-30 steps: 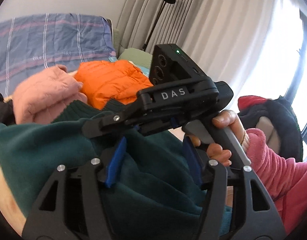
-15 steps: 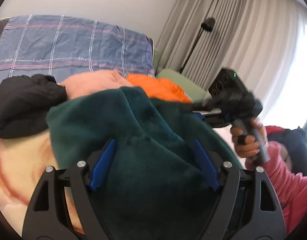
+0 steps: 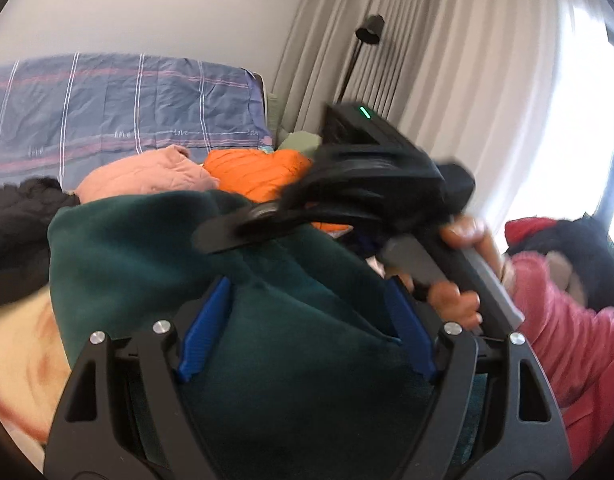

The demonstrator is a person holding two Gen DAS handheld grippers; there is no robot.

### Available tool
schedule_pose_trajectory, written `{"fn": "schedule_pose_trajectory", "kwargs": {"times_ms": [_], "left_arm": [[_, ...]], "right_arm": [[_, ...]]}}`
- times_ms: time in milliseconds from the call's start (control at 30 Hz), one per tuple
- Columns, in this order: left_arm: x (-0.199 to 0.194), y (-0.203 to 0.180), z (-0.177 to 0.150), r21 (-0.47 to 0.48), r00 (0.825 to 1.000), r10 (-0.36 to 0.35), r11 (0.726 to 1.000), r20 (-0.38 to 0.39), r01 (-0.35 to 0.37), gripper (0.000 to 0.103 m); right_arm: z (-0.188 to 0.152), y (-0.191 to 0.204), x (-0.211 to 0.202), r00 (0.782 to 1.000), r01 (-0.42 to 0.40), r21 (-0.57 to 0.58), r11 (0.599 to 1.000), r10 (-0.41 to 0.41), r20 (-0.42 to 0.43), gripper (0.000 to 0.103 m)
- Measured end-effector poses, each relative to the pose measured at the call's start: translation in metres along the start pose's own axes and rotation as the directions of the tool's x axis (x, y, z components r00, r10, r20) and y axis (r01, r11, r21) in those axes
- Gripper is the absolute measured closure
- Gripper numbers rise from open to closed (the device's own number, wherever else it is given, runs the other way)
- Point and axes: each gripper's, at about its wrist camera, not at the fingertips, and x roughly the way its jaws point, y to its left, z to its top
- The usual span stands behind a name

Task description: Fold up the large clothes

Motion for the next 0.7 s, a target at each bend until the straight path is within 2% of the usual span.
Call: {"fn": "schedule_pose_trajectory", "kwargs": {"times_ms": [33, 100, 200, 300, 400, 500, 567, 633, 700], "left_arm": [[0.002, -0.002, 0.001, 0.015, 1.000, 0.017, 1.000, -0.005, -0.017, 0.024], [-0.001, -0.002, 0.005, 0.016, 1.000, 0.013, 1.000, 0.001, -0.013, 0.024], [-0.014, -0.003, 0.021, -0.003, 0.999, -0.023, 1.000, 0.044, 0.023, 0.024], [-0.029, -0.018, 0.047, 0.031, 0.994, -0.065, 0.998, 0.091, 0.063, 0.024], [-0.045, -0.037, 0.071, 0.089, 0.987, -0.052, 0.995, 0.150, 0.038, 0.024], [-0.039, -0.041, 0.082, 0.113, 0.988, -0.043, 0.993, 0.148, 0.026, 0.024], [-0.011, -0.038, 0.086, 0.077, 0.995, -0.053, 0.996, 0.084, 0.047, 0.024], [0.028, -0.040, 0.089, 0.043, 0.996, -0.086, 0.995, -0.020, 0.087, 0.024], [0.076, -0.045, 0.078, 0.054, 0.982, -0.090, 0.994, -0.163, 0.100, 0.024]], "right_arm": [[0.002, 0.001, -0.001, 1.000, 0.000, 0.008, 1.000, 0.000, 0.002, 0.066], [0.000, 0.010, -0.009, 0.999, 0.018, -0.019, 1.000, -0.017, 0.036, 0.068], [-0.003, 0.030, -0.031, 0.995, 0.010, -0.085, 0.996, -0.001, 0.101, 0.070], [0.003, 0.042, -0.068, 0.988, 0.017, -0.127, 0.992, 0.003, 0.157, 0.071], [0.011, 0.020, -0.113, 0.973, 0.036, -0.095, 0.995, -0.013, 0.230, 0.071], [0.016, -0.029, -0.147, 0.971, 0.001, -0.058, 0.998, 0.013, 0.239, 0.071], [0.014, -0.068, -0.148, 0.976, -0.012, -0.010, 1.000, 0.014, 0.215, 0.069], [0.007, -0.112, -0.137, 0.982, 0.005, 0.072, 0.997, -0.019, 0.189, 0.067], [-0.006, -0.154, -0.120, 0.987, 0.004, 0.147, 0.989, -0.028, 0.159, 0.063]]}}
